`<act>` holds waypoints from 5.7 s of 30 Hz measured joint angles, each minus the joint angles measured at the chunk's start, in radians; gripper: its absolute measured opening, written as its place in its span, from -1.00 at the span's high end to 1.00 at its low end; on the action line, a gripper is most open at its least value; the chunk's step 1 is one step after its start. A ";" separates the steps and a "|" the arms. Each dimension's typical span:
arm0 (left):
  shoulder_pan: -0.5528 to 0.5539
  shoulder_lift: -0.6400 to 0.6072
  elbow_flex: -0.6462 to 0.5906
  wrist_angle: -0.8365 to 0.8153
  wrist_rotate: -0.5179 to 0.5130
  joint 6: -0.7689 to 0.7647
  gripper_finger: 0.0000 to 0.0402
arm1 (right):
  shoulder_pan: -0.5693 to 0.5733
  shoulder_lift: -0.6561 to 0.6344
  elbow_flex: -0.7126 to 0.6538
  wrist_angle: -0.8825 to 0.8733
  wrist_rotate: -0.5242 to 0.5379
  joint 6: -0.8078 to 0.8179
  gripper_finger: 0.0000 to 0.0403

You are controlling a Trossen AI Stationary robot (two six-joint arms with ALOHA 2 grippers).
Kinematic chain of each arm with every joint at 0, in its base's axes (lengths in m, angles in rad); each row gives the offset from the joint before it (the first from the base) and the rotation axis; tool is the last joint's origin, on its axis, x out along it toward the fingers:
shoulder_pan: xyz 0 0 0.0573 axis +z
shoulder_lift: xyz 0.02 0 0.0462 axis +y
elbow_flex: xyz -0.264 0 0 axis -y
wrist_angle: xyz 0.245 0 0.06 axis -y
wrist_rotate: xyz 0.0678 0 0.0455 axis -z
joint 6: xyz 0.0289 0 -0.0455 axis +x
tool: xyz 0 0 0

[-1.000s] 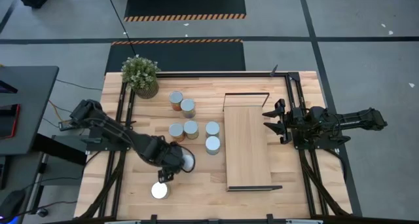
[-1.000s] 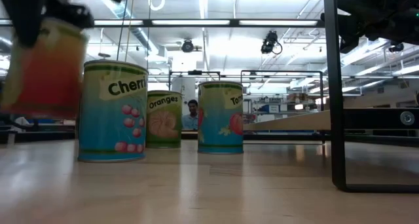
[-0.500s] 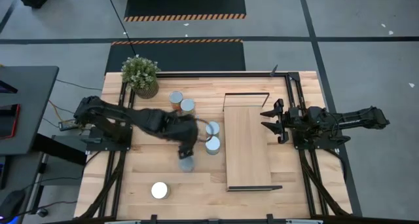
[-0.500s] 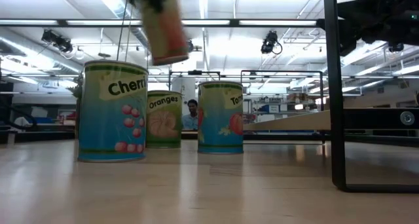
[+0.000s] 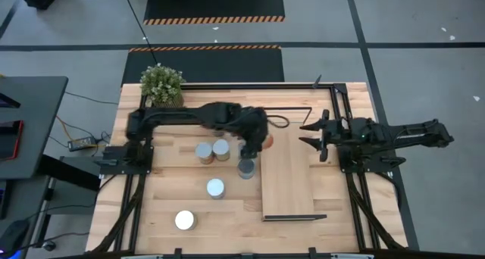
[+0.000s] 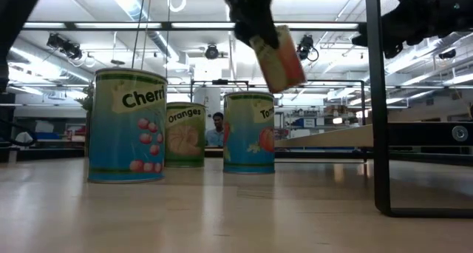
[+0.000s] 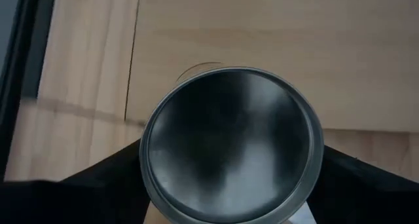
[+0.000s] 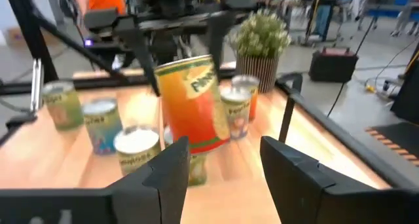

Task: Pick and place cans onto a shelf
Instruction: Put the bottom canned pineapple on the shelf

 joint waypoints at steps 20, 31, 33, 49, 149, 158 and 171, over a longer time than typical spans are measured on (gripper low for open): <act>-0.009 0.163 0.185 -0.009 0.066 0.713 -0.60 | 0.002 0.350 -0.002 0.191 -0.067 -0.002 -0.77; -0.034 0.163 0.185 0.019 0.047 0.900 -0.60 | 0.002 0.503 -0.002 0.352 -0.094 0.008 -0.86; -0.034 0.163 0.184 0.027 0.047 0.910 -0.60 | 0.002 0.532 -0.002 0.374 -0.095 0.007 -0.86; -0.036 0.171 0.182 0.026 0.048 0.917 -0.60 | -0.002 0.699 0.039 0.475 -0.098 -0.041 -0.64; -0.228 -0.908 -1.213 0.980 -0.282 -0.118 -0.97 | -0.284 0.124 -0.296 0.361 -0.122 0.025 -0.61; -0.228 -0.908 -1.303 1.129 -0.282 -0.118 -0.97 | -0.414 0.192 -0.294 0.338 -0.233 0.055 -0.61; -0.227 -0.907 -1.303 1.133 -0.282 -0.175 -0.97 | -0.427 0.284 -0.294 0.380 -0.194 0.085 -0.77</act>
